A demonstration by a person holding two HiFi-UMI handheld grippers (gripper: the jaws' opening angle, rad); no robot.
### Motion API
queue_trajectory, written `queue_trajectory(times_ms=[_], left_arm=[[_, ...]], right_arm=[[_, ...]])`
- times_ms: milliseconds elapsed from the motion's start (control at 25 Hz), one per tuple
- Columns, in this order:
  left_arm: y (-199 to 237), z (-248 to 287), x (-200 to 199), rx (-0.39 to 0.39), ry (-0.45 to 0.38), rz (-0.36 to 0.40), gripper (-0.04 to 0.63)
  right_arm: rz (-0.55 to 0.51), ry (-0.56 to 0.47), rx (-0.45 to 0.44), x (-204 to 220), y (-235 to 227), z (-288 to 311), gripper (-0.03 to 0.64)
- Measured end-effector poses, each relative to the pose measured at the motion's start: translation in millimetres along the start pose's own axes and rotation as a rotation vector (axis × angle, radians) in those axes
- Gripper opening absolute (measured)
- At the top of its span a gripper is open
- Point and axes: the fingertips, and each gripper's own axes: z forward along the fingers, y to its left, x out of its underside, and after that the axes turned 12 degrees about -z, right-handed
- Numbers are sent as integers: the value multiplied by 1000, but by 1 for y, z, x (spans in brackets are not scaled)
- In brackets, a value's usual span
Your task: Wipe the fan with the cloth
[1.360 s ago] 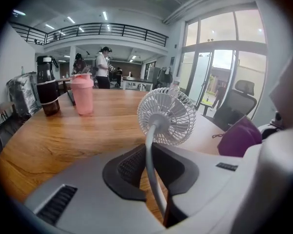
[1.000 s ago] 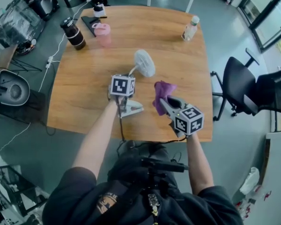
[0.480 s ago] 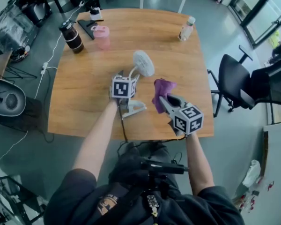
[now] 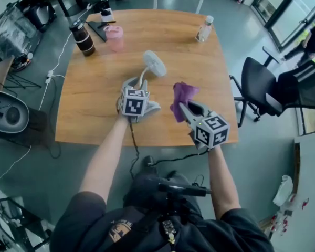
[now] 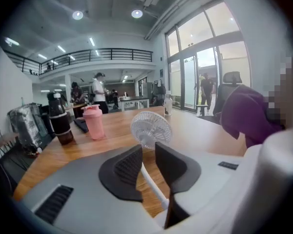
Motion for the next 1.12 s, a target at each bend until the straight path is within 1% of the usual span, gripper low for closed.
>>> queue_trajectory(times_ms=[40, 80, 120, 280, 440, 520, 600, 680, 760, 880, 1000, 1120], left_arm=[[-1, -9, -3, -14, -21, 14, 56], [-4, -20, -6, -20, -42, 23, 23], [-10, -32, -9, -14, -60, 25, 8], [-55, -85, -19, 69, -116, 11, 6], [-129, -153, -19, 168, -168, -27, 6], [-167, -186, -15, 209, -186, -30, 6], [-197, -216, -10, 237, -203, -22, 6], [-217, -239, -6, 251, -221, -19, 6], [-225, -258, -4, 260, -234, -23, 6], [-223, -285, -2, 270, -250, -27, 6], [-215, -312, -1, 284, -271, -27, 6], [-197, -337, 3, 291, -274, -30, 6]], right_arm=[[-2, -6, -6, 1, 3, -5, 71], [-5, -14, -12, 2, 7, -10, 71], [-8, -23, -17, 3, 10, -16, 71], [-29, -75, -24, 1, 21, -50, 71], [-45, -132, -2, -3, 34, -106, 71], [-50, -156, 2, -5, 42, -136, 71], [-58, -181, 7, -9, 51, -163, 71], [-67, -211, 15, -15, 59, -181, 71], [-75, -233, 24, -22, 70, -194, 71], [-83, -264, 40, -30, 92, -207, 71], [-97, -297, 66, -42, 119, -218, 71], [-106, -313, 96, -51, 150, -222, 71]])
